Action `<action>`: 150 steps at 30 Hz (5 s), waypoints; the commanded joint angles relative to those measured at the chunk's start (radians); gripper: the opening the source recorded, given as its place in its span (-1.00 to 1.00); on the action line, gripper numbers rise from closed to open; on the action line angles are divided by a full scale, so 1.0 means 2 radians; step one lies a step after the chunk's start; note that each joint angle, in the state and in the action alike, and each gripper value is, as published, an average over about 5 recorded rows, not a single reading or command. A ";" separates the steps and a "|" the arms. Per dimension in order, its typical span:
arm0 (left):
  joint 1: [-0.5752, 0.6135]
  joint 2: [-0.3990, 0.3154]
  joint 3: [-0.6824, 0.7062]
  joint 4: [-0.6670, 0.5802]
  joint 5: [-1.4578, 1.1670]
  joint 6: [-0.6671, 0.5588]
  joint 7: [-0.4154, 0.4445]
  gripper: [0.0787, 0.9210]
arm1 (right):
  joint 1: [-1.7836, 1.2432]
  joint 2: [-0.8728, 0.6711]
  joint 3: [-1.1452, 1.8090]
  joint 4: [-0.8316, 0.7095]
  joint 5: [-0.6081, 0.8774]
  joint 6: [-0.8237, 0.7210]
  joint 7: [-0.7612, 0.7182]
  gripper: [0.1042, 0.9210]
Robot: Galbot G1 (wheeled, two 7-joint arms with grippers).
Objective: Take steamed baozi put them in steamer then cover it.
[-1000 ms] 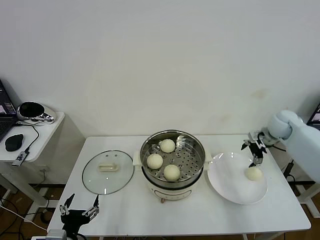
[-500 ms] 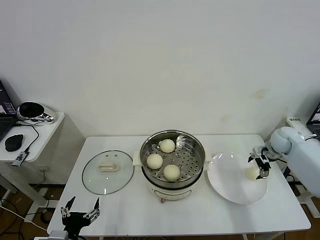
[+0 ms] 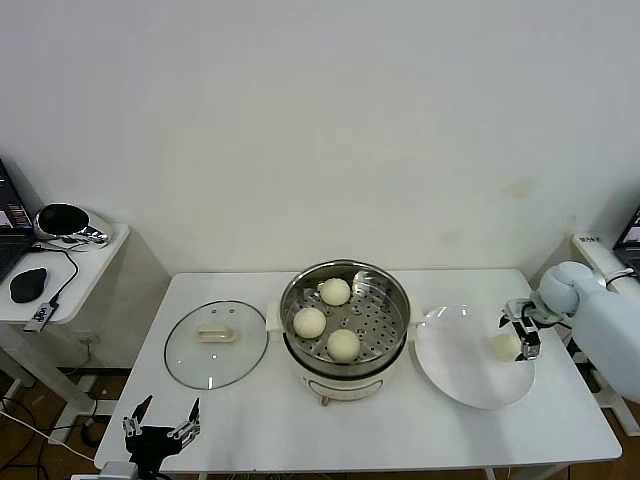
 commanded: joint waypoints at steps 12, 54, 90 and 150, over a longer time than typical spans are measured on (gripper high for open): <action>0.000 0.002 0.000 0.003 0.001 0.000 0.000 0.77 | -0.009 0.013 -0.001 -0.022 -0.005 -0.005 0.022 0.76; -0.046 0.009 -0.003 -0.004 0.008 0.008 -0.004 0.77 | 0.364 -0.014 -0.300 0.180 0.391 -0.179 -0.054 0.19; -0.061 0.006 -0.009 -0.006 -0.005 0.007 -0.007 0.77 | 0.362 0.181 -0.434 0.137 0.415 -0.282 -0.009 -0.08; -0.035 -0.005 0.009 -0.026 -0.007 -0.011 -0.012 0.77 | 0.005 -0.136 0.115 0.372 0.594 -0.223 0.423 0.76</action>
